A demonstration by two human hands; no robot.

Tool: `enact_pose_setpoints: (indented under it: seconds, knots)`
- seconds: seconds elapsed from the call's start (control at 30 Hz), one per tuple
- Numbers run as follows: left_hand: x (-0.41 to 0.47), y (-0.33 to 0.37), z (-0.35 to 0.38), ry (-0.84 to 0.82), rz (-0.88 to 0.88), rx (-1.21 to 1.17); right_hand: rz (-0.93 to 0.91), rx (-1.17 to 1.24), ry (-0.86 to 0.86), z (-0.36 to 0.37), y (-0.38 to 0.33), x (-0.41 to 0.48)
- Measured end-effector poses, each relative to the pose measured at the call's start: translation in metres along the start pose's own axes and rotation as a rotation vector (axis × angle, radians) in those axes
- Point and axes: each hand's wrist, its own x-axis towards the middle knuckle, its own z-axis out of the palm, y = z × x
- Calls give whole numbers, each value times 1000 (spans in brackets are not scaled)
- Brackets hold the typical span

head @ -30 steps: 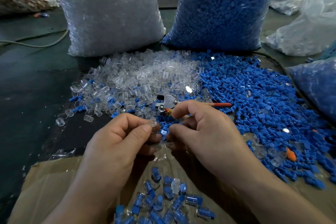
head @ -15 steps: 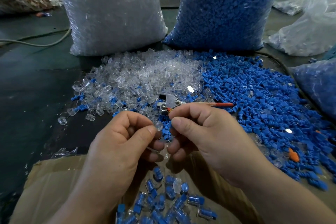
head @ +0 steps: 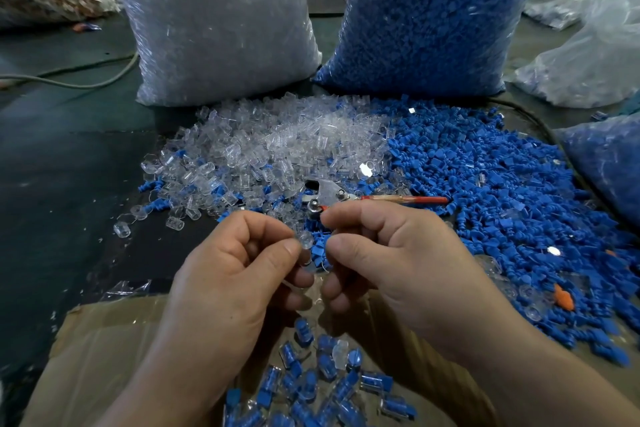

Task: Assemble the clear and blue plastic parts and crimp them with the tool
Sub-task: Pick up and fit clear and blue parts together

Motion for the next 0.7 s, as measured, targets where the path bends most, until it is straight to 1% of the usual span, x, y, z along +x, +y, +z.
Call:
enact_pose_setpoints:
  seconds: [0.1, 0.2, 0.27, 0.37, 0.4, 0.47, 0.57, 0.7]
  knots:
    - [1, -4, 0, 0, 2, 20, -23, -130, 39, 1, 1, 0]
    - [2, -7, -1, -10, 6, 36, -124, -284, 76, 3, 6, -1]
    - [1, -5, -1, -19, -11, 20, -228, -379, 97, 4, 9, -2]
    - [2, -3, -1, -15, -29, 9, -467, -618, 185, 4, 11, -2]
    - [2, -4, -2, -19, -29, 12, -518, -660, 205, 5, 10, -2]
    - [1, -3, -2, -32, -24, 10, -562, -665, 210, 6, 10, -2]
    - [0, -2, -1, -70, -9, -2, -598, -649, 167, 9, 12, -1]
    - [-3, 3, 0, -97, -3, -43, -611, -712, 148, 9, 16, 2]
